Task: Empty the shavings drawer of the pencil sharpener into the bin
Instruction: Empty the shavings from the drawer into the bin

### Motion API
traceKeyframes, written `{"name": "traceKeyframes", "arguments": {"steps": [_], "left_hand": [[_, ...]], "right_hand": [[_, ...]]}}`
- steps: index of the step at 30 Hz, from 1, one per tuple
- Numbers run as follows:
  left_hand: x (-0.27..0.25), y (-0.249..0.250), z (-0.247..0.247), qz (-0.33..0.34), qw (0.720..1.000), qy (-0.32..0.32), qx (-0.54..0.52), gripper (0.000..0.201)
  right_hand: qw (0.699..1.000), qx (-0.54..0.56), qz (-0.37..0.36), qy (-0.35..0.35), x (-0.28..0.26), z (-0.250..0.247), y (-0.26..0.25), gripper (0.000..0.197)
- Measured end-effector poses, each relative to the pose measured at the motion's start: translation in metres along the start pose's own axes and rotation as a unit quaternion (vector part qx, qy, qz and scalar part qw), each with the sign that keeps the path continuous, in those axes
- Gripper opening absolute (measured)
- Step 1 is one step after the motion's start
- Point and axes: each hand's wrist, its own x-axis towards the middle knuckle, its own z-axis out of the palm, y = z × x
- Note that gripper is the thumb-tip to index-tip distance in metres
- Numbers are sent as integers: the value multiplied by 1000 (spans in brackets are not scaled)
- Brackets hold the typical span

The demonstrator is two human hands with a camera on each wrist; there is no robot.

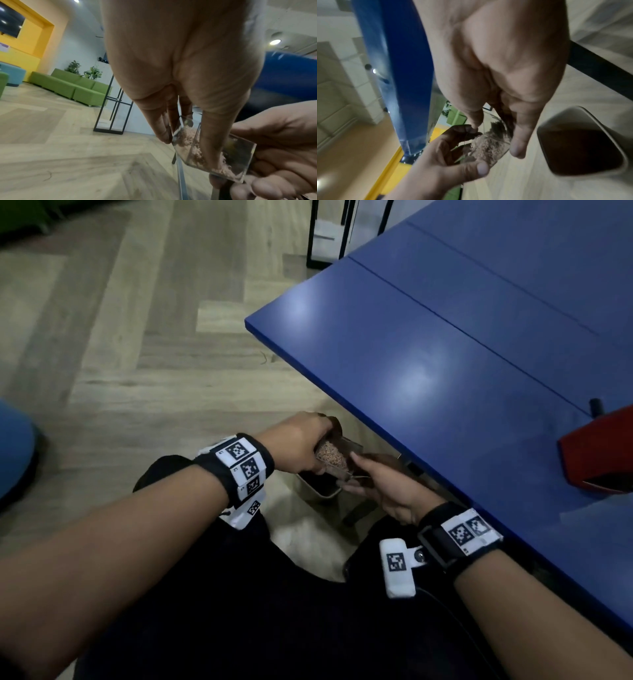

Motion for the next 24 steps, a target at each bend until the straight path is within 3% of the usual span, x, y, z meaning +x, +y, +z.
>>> {"name": "traceKeyframes", "arguments": {"steps": [4, 9, 12, 14, 16, 19, 24], "left_hand": [[27, -15, 15, -21, 998, -6, -51, 64], [56, -36, 41, -54, 994, -7, -95, 70], [75, -56, 62, -80, 988, -18, -130, 73], [85, -70, 79, -88, 984, -20, -155, 73], [93, -86, 95, -103, 981, -31, -159, 77], [102, -114, 119, -160, 972, -43, -169, 75], [119, -137, 139, -209, 962, -63, -161, 46]], "right_hand": [[998, 38, -39, 33, 33, -7, 5, 23], [996, 7, -29, 89, 82, -15, 11, 44], [998, 39, 11, 51, 116, -26, 15, 53], [994, 79, 47, 52, 139, -37, 28, 45], [995, 53, 28, 74, 156, -37, 39, 20], [991, 23, 35, 129, 188, -46, 59, 19], [983, -17, 48, 178, 229, -68, 88, 12]]}}
